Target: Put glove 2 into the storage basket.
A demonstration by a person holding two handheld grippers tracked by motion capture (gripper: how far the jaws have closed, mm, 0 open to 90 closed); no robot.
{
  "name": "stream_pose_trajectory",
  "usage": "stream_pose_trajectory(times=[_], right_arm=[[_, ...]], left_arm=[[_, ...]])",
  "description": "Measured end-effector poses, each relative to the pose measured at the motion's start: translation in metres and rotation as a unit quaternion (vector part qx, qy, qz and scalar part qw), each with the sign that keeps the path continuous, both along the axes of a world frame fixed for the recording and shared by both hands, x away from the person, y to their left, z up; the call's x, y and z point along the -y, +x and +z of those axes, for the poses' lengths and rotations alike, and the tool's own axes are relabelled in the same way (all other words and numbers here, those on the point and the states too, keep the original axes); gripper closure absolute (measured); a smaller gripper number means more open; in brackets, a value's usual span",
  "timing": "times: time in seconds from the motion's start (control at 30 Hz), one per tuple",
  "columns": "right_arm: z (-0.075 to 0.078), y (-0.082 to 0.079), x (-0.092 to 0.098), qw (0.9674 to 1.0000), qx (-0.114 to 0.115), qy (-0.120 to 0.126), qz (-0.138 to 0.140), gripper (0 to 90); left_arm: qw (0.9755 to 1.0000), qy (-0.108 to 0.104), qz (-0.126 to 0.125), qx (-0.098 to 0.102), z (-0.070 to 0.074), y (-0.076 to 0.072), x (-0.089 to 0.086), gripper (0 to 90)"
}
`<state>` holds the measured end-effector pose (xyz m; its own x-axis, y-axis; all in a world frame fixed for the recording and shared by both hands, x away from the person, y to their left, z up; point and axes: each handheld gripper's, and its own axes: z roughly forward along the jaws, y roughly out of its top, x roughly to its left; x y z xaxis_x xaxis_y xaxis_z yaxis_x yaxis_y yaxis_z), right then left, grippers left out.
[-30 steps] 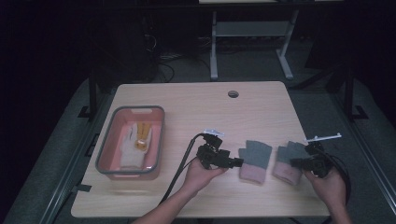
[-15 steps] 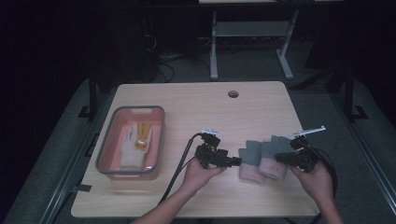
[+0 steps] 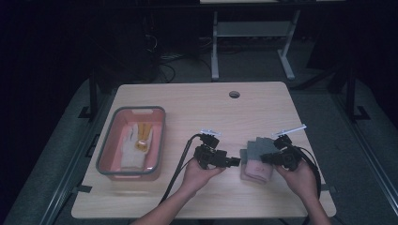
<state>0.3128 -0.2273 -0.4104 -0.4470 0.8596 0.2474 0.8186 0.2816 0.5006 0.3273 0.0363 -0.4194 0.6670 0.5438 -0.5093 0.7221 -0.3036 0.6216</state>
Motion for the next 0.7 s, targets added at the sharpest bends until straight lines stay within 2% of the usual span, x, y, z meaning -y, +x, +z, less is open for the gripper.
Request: stream_pose_trajectory(times=[0.2,0.27,0.33,0.37,0.4,0.47,0.5,0.53,0.57,0.6,0.7], right_arm=[[-0.004,0.005,-0.011,1.0000,-0.004,-0.005,0.004,84.8],[-0.008,0.008,-0.013,0.9999,-0.012,-0.009,0.003,84.0],[-0.012,0.011,-0.016,0.9997,-0.017,-0.018,0.006,81.9],[-0.014,0.011,-0.018,0.9993,-0.017,-0.033,0.011,78.6],[-0.014,0.011,-0.018,0.9993,-0.017,-0.033,0.011,78.6],[-0.012,0.011,-0.017,0.9995,-0.008,-0.030,0.008,74.0],[-0.008,0.008,-0.013,0.9999,0.002,-0.015,-0.001,69.4],[-0.008,0.008,-0.013,0.9999,0.002,-0.015,-0.001,69.4],[-0.005,0.006,-0.008,0.9999,0.013,-0.010,-0.007,66.4],[-0.005,0.006,-0.008,0.9999,0.013,-0.010,-0.007,66.4],[-0.005,0.000,0.004,0.9996,0.015,0.015,-0.020,59.5]], left_arm=[[1.0000,-0.002,0.003,-0.004,-0.001,0.000,0.000,27.9],[1.0000,-0.001,0.001,-0.007,-0.003,0.000,0.002,27.9],[0.9999,0.002,0.002,-0.010,-0.004,0.000,0.004,27.9],[0.9999,0.005,0.005,-0.015,-0.005,0.000,0.005,28.0],[0.9998,0.008,0.005,-0.018,-0.006,0.000,0.006,28.0],[0.9997,0.011,0.006,-0.022,-0.008,0.000,0.009,28.0],[0.9996,0.013,0.007,-0.023,-0.008,0.000,0.010,29.2],[0.9996,0.014,0.006,-0.023,-0.009,0.000,0.011,29.2],[0.9994,0.011,0.008,-0.032,-0.011,0.000,0.014,29.5],[0.9994,0.011,0.008,-0.032,-0.011,0.000,0.014,30.3],[0.9988,0.010,0.011,-0.046,-0.016,0.002,0.022,32.2]])
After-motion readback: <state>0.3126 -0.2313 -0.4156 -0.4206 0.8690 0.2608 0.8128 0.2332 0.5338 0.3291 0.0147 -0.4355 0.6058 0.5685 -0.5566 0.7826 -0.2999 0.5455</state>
